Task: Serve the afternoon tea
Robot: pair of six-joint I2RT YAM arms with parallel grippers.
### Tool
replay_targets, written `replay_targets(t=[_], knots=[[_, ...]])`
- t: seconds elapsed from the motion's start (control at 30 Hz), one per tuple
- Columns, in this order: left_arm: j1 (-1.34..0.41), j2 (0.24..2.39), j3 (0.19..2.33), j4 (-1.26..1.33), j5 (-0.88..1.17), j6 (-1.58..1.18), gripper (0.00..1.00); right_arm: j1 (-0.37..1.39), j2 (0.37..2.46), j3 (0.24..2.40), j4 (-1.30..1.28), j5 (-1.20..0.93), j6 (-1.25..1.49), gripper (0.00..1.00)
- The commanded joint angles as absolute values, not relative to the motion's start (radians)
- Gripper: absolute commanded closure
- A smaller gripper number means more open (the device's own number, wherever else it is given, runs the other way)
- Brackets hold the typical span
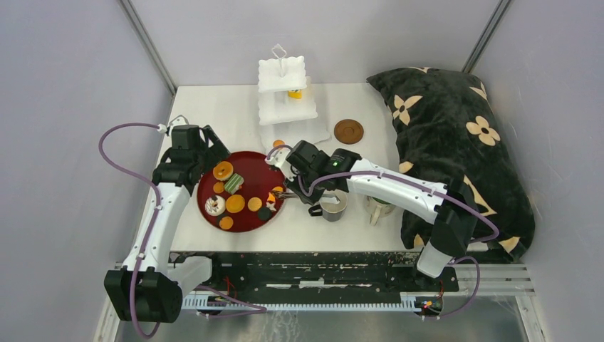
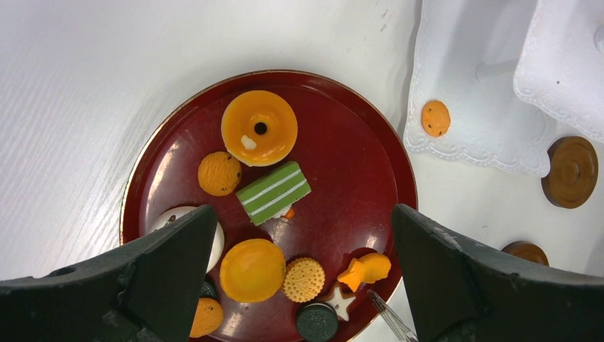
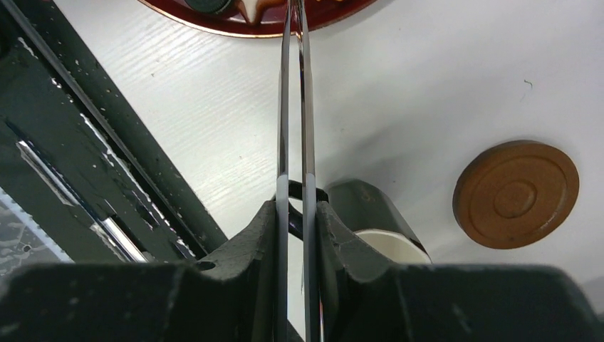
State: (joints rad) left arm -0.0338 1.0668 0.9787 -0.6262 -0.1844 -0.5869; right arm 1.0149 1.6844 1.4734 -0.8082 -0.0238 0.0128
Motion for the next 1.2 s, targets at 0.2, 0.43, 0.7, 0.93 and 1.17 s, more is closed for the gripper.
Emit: replay_targets(t=[0.2,0.43,0.7,0.93,1.17], knots=[[-0.027,1.054,0.975,-0.591,-0.193,-0.606,0.01,1.028,1.714,1.505,-0.788,0.054,-0.004,0.89],[-0.027,1.050,0.976,-0.594,-0.191,-0.608,0.01,1.029,1.818,1.562,-0.709,0.105,0.001,0.92],[-0.028,1.030,0.971,-0.609,-0.200,-0.607,0.01,1.027,1.847,1.630,-0.592,0.107,0.049,0.94],[-0.027,1.031,0.956,-0.598,-0.181,-0.619,0.01,1.027,1.783,1.590,-0.608,0.163,0.026,0.87],[-0.027,1.037,0.961,-0.595,-0.171,-0.615,0.01,1.027,1.748,1.534,-0.631,0.187,0.026,0.68]])
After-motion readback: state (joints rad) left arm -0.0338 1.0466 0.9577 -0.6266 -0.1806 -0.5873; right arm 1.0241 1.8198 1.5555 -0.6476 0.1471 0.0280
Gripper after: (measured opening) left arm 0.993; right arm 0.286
